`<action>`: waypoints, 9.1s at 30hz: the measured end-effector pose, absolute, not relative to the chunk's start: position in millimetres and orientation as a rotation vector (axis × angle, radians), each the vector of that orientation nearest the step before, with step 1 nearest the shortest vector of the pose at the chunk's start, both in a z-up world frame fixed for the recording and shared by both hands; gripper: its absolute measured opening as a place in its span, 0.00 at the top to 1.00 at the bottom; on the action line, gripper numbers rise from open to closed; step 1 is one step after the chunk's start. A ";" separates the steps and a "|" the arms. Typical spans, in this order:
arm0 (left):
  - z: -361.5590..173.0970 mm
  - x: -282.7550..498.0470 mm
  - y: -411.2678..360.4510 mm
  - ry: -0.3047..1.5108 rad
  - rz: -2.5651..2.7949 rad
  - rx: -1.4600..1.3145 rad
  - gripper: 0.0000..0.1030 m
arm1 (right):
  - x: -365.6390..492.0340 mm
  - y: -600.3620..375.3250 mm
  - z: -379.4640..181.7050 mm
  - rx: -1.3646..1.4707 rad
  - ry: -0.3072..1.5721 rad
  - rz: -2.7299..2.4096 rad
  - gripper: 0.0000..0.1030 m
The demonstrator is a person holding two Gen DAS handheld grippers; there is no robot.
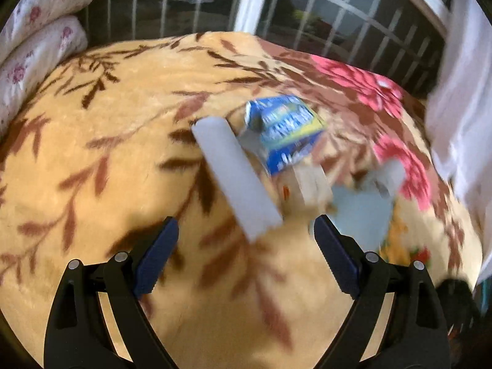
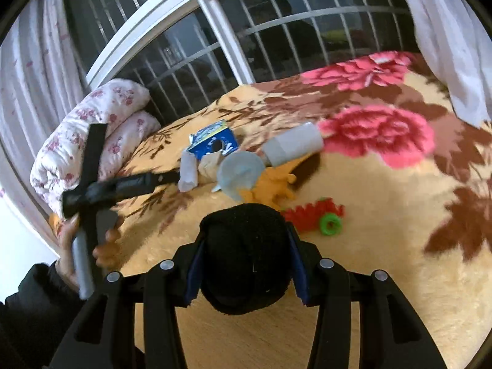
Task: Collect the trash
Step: 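Grasp the white foam stick with the left tool, then carry the foam stick over the orange bucket and open the left tool, then move both tools back over the bed toward the blue-white snack bag, then grasp the blue-white snack bag with the right tool while the left tool grasps the wooden block, then carry the snack bag and wooden block over the orange bucket and open both tools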
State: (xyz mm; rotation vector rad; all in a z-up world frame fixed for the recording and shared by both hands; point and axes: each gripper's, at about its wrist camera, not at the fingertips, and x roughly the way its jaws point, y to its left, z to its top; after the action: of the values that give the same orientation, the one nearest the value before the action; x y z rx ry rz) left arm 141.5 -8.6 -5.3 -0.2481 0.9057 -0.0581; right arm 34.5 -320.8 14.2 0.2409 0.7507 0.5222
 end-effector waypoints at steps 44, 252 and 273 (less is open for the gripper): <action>-0.5 -143.0 -86.7 0.745 -0.407 0.113 0.82 | -112.0 -314.4 -8.0 0.124 0.758 0.660 0.53; -52.8 -130.8 -83.3 0.945 -0.414 0.158 0.66 | -121.7 -324.9 -23.8 0.062 0.896 0.589 0.21; -210.5 -125.7 -105.7 1.377 -0.451 0.336 0.66 | -121.2 -257.1 -176.8 -0.275 1.402 0.687 0.21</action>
State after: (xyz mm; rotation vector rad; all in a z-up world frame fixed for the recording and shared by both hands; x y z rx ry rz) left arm -125.7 -105.7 -210.5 0.3364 1.3765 -0.4505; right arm -121.2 -257.1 -176.8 -0.2754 1.4021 0.6872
